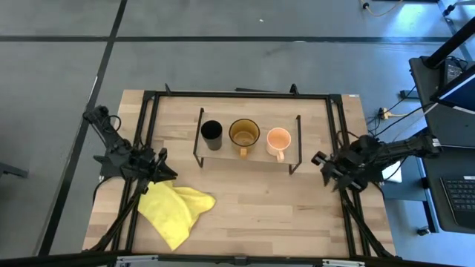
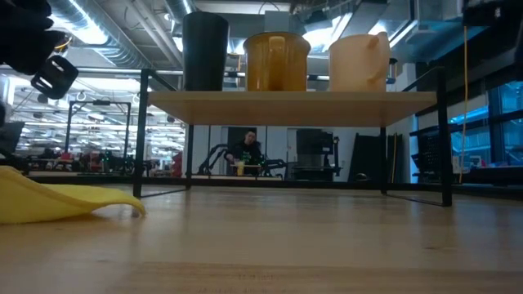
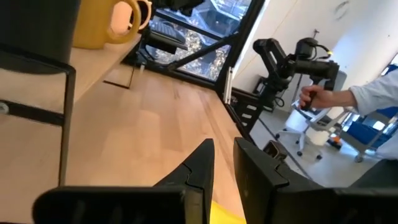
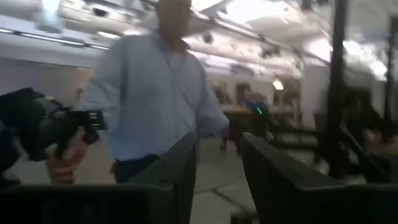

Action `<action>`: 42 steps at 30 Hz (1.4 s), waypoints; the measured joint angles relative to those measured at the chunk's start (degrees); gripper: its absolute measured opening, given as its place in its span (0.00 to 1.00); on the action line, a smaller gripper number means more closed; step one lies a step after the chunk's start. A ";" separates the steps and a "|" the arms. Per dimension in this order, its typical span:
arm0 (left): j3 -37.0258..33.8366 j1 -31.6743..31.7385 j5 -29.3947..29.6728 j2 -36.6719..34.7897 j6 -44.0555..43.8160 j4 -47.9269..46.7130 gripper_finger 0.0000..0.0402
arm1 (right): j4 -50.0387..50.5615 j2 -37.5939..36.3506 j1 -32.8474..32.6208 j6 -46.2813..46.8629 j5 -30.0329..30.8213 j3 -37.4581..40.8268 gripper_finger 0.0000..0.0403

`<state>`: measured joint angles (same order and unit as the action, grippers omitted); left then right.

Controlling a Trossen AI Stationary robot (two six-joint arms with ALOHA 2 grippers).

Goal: Stack small to large cups/mugs on shelf
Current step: Return to Home Position

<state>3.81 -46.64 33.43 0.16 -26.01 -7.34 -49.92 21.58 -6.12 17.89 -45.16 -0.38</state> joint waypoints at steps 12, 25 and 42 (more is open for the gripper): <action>0.04 3.27 -0.33 0.04 7.55 -0.19 0.14 | 16.05 0.07 1.74 -10.75 3.52 0.00 0.32; 0.04 3.27 -1.07 0.07 7.20 0.18 0.14 | 18.54 0.02 1.74 -7.70 3.52 0.00 0.32; 0.02 3.27 -1.13 0.09 7.13 0.31 0.14 | 18.55 0.02 1.74 -7.64 3.54 0.00 0.32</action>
<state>3.84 -43.38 32.29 0.25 -18.87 -7.03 -31.37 21.61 -4.38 10.25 -41.63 -0.38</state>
